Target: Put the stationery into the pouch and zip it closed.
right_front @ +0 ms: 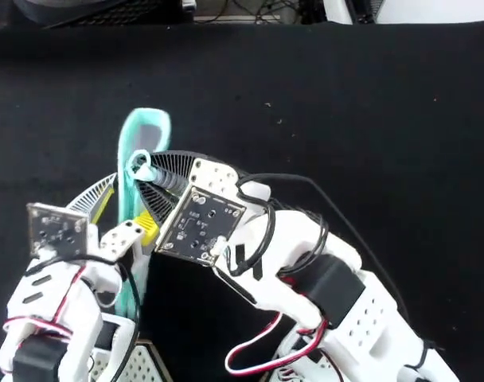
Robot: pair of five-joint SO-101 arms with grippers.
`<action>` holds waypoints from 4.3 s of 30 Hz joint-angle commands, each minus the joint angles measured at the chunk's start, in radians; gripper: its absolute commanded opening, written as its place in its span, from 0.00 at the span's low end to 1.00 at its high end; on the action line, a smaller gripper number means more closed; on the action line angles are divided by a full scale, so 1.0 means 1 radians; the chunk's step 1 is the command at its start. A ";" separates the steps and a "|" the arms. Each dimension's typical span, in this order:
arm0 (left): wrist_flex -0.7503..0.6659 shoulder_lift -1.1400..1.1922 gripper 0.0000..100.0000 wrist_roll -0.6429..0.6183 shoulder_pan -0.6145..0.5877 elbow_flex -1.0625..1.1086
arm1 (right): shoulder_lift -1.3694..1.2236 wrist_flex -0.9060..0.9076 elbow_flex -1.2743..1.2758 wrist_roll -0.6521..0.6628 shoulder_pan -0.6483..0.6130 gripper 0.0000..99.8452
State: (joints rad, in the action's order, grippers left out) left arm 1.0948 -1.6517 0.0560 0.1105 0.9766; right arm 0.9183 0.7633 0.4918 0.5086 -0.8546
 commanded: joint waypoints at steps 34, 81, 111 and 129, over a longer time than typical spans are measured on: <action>0.023 -0.003 0.03 0.110 -0.002 -0.124 | 0.021 0.009 -0.065 -0.003 -0.005 0.01; 0.021 -0.002 0.03 0.107 -0.010 -0.084 | -0.180 -0.011 -0.071 -0.014 -0.020 0.11; 0.026 -0.003 0.03 0.112 -0.001 -0.064 | -0.180 -0.040 -0.082 -0.011 -0.041 0.01; 0.026 -0.003 0.03 0.112 -0.002 -0.064 | -0.165 -0.075 -0.088 -0.008 0.078 0.01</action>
State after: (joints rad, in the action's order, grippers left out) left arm 1.1101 -1.6487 0.1603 0.1043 0.9168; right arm 0.7296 0.7311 0.4687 0.5086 -0.8316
